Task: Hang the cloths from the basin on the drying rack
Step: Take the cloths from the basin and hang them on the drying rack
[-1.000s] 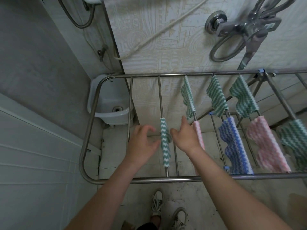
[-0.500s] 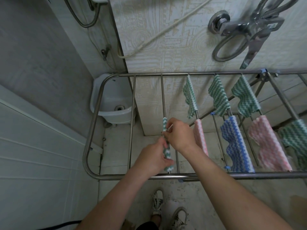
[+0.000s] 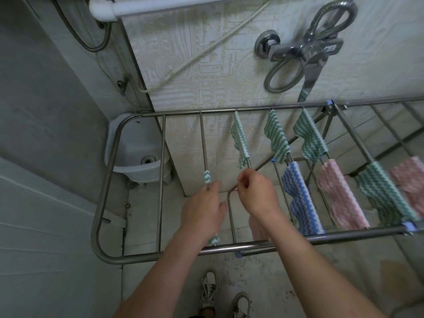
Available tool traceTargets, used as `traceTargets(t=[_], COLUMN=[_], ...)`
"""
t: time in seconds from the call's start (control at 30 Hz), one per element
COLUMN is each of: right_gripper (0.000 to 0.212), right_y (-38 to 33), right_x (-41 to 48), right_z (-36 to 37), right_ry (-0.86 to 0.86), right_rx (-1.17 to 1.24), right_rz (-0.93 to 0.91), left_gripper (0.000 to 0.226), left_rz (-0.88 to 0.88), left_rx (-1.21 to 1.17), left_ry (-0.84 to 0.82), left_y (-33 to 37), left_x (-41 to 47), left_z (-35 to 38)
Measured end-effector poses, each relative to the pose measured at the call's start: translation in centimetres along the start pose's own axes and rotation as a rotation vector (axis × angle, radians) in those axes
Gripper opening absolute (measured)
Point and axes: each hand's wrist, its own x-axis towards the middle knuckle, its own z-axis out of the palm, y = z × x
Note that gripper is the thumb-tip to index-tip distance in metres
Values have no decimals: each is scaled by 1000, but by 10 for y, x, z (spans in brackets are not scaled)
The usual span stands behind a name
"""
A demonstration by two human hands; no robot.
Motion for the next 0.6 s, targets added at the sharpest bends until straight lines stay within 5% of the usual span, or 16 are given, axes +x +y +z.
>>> traceTargets(t=[0.1, 0.23, 0.37, 0.53, 0.6], right_gripper=[16, 22, 27, 27, 24], right_y=[17, 40, 55, 76, 97], right_x=[-4, -13, -18, -31, -41], right_z=[-10, -19, -24, -38, -51], right_ry=[-2, -82, -121, -176, -154], right_rx=[-24, 81, 148, 294, 345], right_rz=[49, 77, 7, -20, 16], left_gripper=[40, 75, 85, 96, 84], left_rz=[66, 85, 9, -51, -35], left_rx=[-79, -136, -256, -171, -28], left_ry=[-28, -210, -287, -349, -351], left_y=[22, 49, 55, 67, 75], left_x=[13, 21, 23, 25, 27], left_z=[17, 48, 65, 59, 52])
